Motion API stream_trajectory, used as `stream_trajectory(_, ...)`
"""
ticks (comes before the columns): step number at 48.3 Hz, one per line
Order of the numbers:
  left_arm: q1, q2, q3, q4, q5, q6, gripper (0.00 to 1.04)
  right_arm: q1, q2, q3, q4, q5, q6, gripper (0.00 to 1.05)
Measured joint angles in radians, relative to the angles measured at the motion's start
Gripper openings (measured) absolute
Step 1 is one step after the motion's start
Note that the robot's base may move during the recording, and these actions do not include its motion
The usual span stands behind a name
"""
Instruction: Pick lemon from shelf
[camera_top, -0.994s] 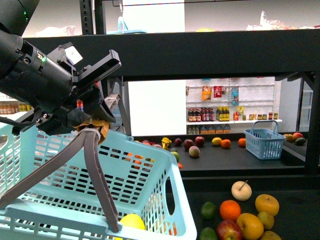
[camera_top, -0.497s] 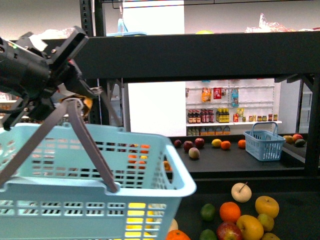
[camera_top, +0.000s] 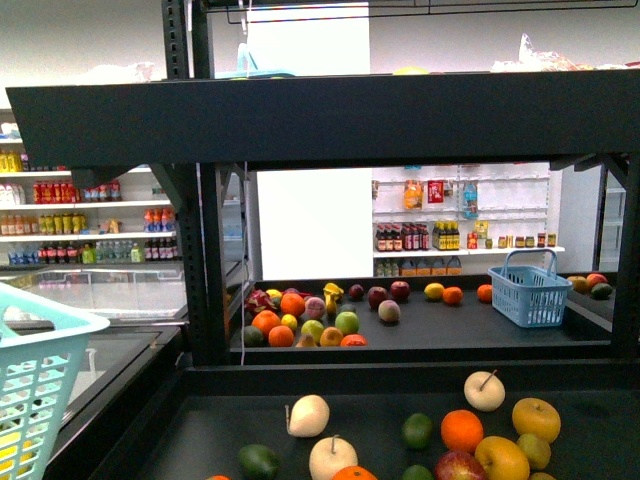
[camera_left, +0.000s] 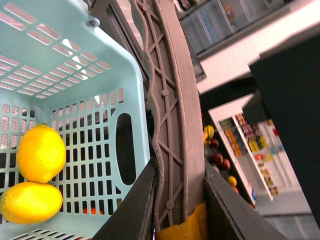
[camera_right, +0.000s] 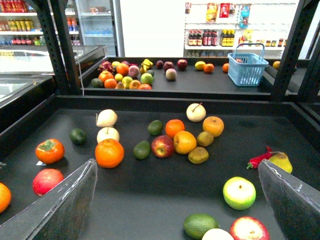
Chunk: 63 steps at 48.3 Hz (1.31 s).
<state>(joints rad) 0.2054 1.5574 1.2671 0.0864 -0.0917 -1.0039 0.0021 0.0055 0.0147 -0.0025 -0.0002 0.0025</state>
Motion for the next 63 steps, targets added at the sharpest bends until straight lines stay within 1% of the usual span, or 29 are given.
stream_trajectory(12,0.084,0.000,-0.079,0.124,-0.081,-0.184,0.21,0.000,0.000,0.000,0.000,0.000,0.000,0.97)
stream_trajectory(20,0.106,0.008,-0.109,0.238,-0.148,-0.253,0.21,0.000,0.000,0.000,0.000,0.000,0.000,0.97)
stream_trajectory(38,0.078,0.105,-0.143,0.375,-0.249,-0.326,0.19,0.000,0.000,0.000,0.000,0.000,0.000,0.97)
stream_trajectory(45,0.057,0.150,-0.143,0.449,-0.274,-0.348,0.14,0.000,0.000,0.000,0.000,0.000,0.000,0.97)
stream_trajectory(63,0.029,0.173,-0.192,0.571,-0.283,-0.352,0.13,0.000,0.000,0.000,0.000,0.000,0.000,0.97)
